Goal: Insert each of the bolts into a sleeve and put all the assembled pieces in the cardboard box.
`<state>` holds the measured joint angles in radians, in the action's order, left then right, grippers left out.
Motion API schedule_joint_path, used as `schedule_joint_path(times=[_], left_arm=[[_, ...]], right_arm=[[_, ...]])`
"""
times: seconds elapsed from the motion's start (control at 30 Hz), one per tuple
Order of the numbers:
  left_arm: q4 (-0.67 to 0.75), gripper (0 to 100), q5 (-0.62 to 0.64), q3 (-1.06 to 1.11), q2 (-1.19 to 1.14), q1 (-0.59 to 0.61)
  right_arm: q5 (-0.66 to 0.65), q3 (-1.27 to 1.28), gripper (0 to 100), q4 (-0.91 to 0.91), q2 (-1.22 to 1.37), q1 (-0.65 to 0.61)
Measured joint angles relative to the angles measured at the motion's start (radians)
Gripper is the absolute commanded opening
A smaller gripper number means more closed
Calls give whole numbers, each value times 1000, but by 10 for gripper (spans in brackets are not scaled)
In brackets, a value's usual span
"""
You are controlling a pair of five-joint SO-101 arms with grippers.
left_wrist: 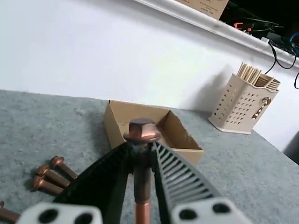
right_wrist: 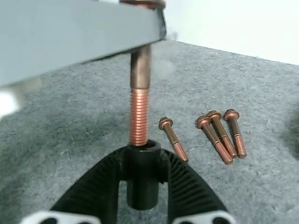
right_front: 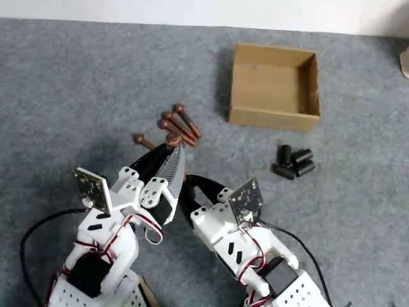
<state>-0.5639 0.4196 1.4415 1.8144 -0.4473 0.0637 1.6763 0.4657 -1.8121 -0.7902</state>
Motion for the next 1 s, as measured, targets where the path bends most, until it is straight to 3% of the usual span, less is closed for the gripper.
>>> schedule_joint_path(times=[0.27, 0.47, 0.8, 0.9, 1.0], left_arm=[[6, 7, -2, 58, 3, 0], [-5, 7, 100, 80, -14, -8], [11, 15, 72, 80, 5, -8], [-8, 97, -15, 80, -8, -11], [-18, 271, -48, 84, -8, -11]], right_arm=[[0, 0, 4, 2, 3, 0], [3, 0, 4, -2, 0, 6], [3, 0, 4, -63, 0, 14], [3, 0, 4, -71, -2, 57], [2, 0, 4, -77, -2, 103]])
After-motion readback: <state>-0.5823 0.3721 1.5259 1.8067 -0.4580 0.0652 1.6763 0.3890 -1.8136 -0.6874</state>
